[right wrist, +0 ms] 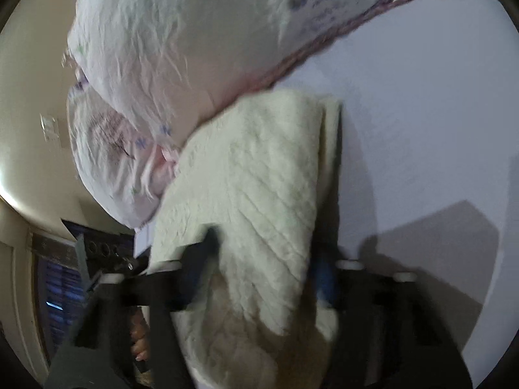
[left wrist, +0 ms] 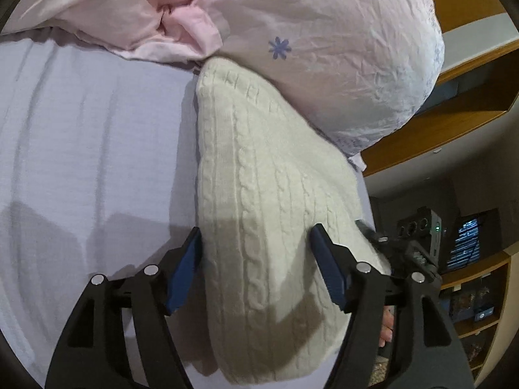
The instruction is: Fold small clothes
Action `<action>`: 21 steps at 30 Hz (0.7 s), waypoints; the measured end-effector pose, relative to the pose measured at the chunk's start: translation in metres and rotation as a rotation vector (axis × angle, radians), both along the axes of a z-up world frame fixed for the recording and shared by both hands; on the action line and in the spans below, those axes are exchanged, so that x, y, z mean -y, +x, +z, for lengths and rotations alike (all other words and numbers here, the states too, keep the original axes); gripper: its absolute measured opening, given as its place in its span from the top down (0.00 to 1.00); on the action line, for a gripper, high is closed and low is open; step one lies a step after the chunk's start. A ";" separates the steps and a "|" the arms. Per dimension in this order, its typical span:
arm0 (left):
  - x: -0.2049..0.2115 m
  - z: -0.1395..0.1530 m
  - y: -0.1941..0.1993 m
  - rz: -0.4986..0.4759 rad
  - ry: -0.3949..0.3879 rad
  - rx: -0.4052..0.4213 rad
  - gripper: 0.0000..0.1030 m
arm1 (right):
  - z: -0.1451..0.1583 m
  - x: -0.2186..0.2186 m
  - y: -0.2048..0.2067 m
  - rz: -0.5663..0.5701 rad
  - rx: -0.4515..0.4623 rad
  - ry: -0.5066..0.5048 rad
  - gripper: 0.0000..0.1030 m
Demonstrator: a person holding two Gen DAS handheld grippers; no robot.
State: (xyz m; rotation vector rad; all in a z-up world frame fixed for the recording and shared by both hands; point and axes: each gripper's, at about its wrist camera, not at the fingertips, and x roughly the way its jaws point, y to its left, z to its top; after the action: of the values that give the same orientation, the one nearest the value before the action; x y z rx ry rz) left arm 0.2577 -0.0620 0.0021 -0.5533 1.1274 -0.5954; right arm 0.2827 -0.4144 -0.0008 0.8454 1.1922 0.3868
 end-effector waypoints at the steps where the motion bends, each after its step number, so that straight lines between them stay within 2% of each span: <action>1: 0.003 -0.003 0.002 0.004 -0.019 -0.010 0.34 | 0.001 -0.002 -0.001 -0.005 0.014 -0.010 0.65; 3: 0.006 -0.008 0.004 0.007 -0.051 -0.015 0.45 | 0.006 -0.005 -0.004 -0.013 0.038 -0.027 0.70; 5: 0.002 -0.008 0.007 -0.002 -0.102 -0.004 0.63 | 0.012 -0.007 -0.007 -0.025 0.055 -0.045 0.72; 7: -0.009 -0.003 0.005 -0.025 -0.166 0.015 0.67 | 0.022 -0.014 -0.009 -0.030 0.080 -0.045 0.73; 9: -0.025 0.005 -0.002 -0.031 -0.190 0.038 0.67 | 0.036 -0.029 -0.010 0.004 0.117 -0.021 0.73; 13: -0.094 0.032 -0.025 0.035 -0.223 0.105 0.67 | 0.061 -0.097 -0.003 0.132 0.203 0.005 0.73; 15: -0.126 0.041 -0.035 0.084 -0.169 0.157 0.65 | 0.064 -0.131 0.007 0.186 0.221 0.021 0.70; 17: -0.155 0.048 -0.040 0.146 -0.043 0.208 0.61 | 0.058 -0.167 0.023 0.244 0.195 -0.056 0.56; 19: -0.177 0.051 -0.045 0.217 0.068 0.218 0.61 | 0.048 -0.181 0.033 0.241 0.152 -0.137 0.52; 20: -0.194 0.052 -0.052 0.264 0.126 0.220 0.61 | 0.044 -0.181 0.036 0.220 0.133 -0.141 0.52; 21: -0.204 0.055 -0.059 0.276 0.132 0.235 0.61 | 0.040 -0.176 0.038 0.186 0.118 -0.103 0.52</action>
State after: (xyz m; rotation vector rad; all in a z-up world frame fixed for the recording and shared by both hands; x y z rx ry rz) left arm 0.1987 0.1420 0.0574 -0.5001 0.8438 -0.3337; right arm 0.3208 -0.2381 0.0389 0.6161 1.1736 0.5151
